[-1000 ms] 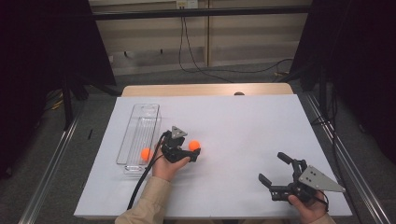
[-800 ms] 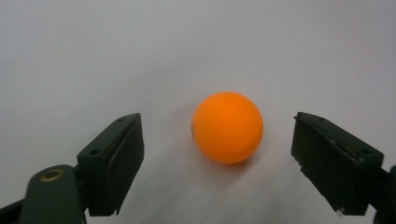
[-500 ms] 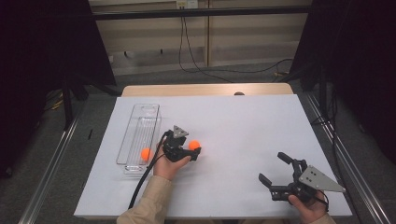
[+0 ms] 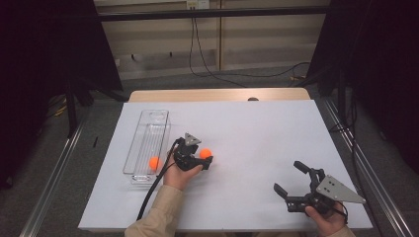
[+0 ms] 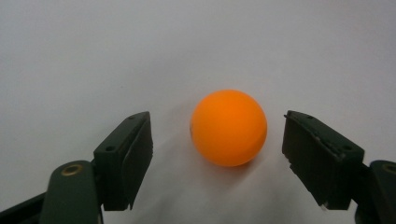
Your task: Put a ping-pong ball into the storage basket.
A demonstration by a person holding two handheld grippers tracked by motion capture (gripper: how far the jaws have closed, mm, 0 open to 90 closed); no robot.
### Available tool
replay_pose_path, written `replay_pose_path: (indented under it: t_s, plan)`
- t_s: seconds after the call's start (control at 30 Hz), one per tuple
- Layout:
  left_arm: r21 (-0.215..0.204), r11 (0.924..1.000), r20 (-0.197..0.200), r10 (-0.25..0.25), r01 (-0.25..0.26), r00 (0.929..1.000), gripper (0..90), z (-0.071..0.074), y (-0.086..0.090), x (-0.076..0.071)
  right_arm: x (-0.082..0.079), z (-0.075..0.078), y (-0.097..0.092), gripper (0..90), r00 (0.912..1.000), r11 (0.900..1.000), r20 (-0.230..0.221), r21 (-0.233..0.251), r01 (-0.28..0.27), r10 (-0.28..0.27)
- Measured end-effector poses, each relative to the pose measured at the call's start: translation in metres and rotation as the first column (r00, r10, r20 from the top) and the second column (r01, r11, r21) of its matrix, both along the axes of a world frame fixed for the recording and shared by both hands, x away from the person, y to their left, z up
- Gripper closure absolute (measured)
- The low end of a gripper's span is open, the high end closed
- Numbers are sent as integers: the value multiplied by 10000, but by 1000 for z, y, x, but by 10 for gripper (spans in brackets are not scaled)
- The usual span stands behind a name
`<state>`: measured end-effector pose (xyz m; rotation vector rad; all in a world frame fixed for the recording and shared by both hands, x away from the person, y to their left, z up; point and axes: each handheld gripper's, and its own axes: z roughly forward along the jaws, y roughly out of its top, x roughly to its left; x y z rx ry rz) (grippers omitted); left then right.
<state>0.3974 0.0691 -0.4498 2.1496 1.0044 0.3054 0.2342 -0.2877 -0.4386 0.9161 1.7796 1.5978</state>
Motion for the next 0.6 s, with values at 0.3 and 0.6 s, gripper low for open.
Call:
replay_pose_path:
  t_s: [0.3, 0.6]
  plan:
    - [-34, 10000, -41, -21, 21, 10000, 306, -1, -1, 0, 0, 0, 0, 28, 10000, 10000, 5, -6, -8, 8]
    - [-12, 9999, -43, -146, 146, 9999, 360, -3, -5, 1, 0, 0, 0, 28, 10000, 10000, -16, 0, 13, -13]
